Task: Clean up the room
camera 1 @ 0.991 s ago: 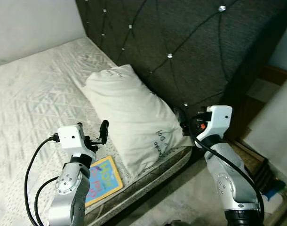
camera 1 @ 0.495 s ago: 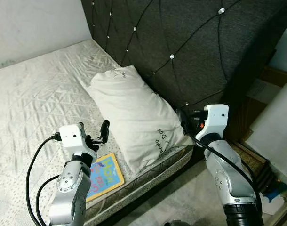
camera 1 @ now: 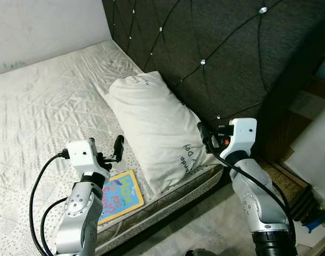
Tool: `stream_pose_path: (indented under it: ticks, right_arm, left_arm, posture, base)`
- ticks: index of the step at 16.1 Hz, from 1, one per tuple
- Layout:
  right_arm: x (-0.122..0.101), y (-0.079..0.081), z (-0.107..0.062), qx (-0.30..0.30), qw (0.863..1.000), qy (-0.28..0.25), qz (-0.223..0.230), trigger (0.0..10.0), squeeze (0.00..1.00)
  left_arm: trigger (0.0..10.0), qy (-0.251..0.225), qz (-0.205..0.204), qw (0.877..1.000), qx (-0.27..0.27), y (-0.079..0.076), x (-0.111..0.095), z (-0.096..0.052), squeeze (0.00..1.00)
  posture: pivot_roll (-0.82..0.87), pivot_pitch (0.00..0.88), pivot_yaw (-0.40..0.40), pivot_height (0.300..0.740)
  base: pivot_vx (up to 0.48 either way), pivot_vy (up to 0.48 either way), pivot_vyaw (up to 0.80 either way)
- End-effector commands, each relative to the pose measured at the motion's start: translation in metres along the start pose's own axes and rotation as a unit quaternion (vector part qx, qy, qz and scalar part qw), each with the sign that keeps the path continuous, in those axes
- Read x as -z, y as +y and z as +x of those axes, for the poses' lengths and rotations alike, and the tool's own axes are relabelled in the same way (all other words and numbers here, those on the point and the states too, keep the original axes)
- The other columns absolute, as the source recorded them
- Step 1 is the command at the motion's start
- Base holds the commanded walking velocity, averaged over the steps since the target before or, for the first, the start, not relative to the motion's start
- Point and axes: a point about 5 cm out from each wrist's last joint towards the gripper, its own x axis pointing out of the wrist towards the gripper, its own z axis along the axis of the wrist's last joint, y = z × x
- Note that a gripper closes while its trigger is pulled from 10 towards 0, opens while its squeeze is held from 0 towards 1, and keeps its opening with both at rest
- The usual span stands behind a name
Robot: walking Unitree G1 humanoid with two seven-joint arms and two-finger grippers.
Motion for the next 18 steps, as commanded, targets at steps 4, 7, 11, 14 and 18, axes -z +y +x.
stream_pose_path:
  ticks: [4, 7, 11, 14, 18]
  right_arm:
    - [0.003, 0.003, -0.004, -0.003, 1.0, 0.002, -0.004, 10.0, 0.0]
    - [0.006, 0.007, -0.008, -0.02, 1.0, 0.002, -0.022, 10.0, 0.0]
    - [0.006, 0.011, -0.008, -0.029, 0.999, -0.004, -0.021, 10.0, 0.0]
    - [0.007, 0.012, -0.008, -0.033, 0.999, -0.004, -0.018, 10.0, 0.0]
    - [0.011, 0.014, -0.011, -0.042, 0.999, -0.001, -0.004, 10.0, 0.0]
  left_arm:
    - [10.0, 0.007, 0.007, 1.0, -0.002, 0.0, 0.004, -0.002, 0.0]
    - [10.0, 0.01, 0.005, 1.0, -0.007, 0.001, 0.005, -0.003, 0.0]
    - [10.0, 0.015, 0.004, 1.0, -0.005, -0.001, 0.007, -0.003, 0.0]
    - [10.0, 0.016, 0.0, 1.0, 0.0, -0.002, 0.007, -0.002, 0.0]
    - [10.0, 0.014, 0.001, 1.0, 0.008, -0.003, 0.006, -0.002, 0.0]
  posture:
    - [-0.16, 0.124, 0.059, 0.74]
    - [-0.16, 0.118, 0.053, 0.74]
    - [-0.16, 0.117, 0.055, 0.74]
    - [-0.16, 0.12, 0.056, 0.74]
    - [-0.16, 0.128, 0.056, 0.74]
  base:
    - [0.0, 0.0, 0.0]
    - [0.0, 0.0, 0.0]
    - [0.0, 0.0, 0.8]
    - [0.0, 0.0, 0.8]
    - [0.0, 0.0, 0.4]
